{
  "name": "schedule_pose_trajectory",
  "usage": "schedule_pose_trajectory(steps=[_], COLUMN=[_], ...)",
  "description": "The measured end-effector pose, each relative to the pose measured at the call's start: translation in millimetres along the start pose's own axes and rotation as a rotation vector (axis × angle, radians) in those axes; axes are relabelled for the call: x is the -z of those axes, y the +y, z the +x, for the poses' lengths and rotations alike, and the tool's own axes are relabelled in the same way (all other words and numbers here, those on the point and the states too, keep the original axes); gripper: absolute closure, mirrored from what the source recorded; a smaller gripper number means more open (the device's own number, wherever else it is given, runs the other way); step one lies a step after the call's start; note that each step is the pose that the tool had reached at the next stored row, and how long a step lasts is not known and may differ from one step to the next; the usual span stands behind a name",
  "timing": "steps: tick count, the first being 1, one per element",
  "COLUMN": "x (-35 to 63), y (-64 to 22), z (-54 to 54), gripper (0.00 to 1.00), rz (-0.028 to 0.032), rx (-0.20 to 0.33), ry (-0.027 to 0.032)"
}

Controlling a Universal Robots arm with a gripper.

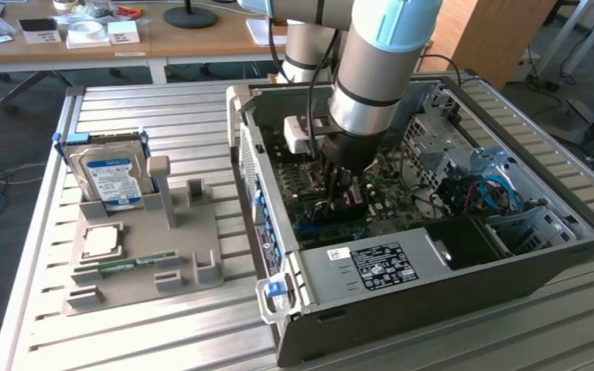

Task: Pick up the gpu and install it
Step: 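Insert the gpu into the slot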

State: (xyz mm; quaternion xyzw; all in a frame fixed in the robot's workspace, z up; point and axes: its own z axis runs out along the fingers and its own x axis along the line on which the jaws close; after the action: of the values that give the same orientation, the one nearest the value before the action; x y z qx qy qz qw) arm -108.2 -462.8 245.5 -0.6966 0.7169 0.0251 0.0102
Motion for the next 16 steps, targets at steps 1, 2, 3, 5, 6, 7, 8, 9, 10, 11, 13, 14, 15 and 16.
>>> schedule_pose_trajectory(steps=[1, 2, 3, 5, 6, 7, 8, 9, 10, 11, 13, 14, 15, 16], x=[0.1, 0.6, 0.7, 0.8, 0.8, 0.8, 0.8, 0.8, 1.0, 2.1, 6.5, 9.5, 13.1, 16.8], y=[-0.1, -0.2, -0.4, -0.4, -0.4, -0.4, -0.4, -0.4, -0.4, -0.3, -0.3, -0.2, -0.1, 0.0], z=[0.0, 0.1, 0.2, 0.2, 0.2, 0.2, 0.2, 0.2, 0.2, 0.2, -0.1, -0.2, -0.4, -0.6], gripper=[0.73, 0.67, 0.61, 0.54, 0.54, 0.54, 0.54, 0.54, 0.54, 0.54, 0.54, 0.54, 0.54, 0.54], rz=[0.0004, -0.0001, -0.0002, -0.0003, -0.0003, -0.0003, -0.0003, -0.0003, -0.0003, -0.0005, -0.0003, -0.0002, -0.0003, -0.0002], rx=[0.000, 0.000, 0.001, 0.001, 0.001, 0.001, 0.001, 0.001, 0.001, 0.001, 0.001, 0.001, 0.001, 0.001], ry=[0.0008, 0.0019, 0.0021, 0.0023, 0.0023, 0.0023, 0.0024, 0.0023, 0.0025, 0.0029, 0.0024, 0.0023, 0.0024, 0.0023])
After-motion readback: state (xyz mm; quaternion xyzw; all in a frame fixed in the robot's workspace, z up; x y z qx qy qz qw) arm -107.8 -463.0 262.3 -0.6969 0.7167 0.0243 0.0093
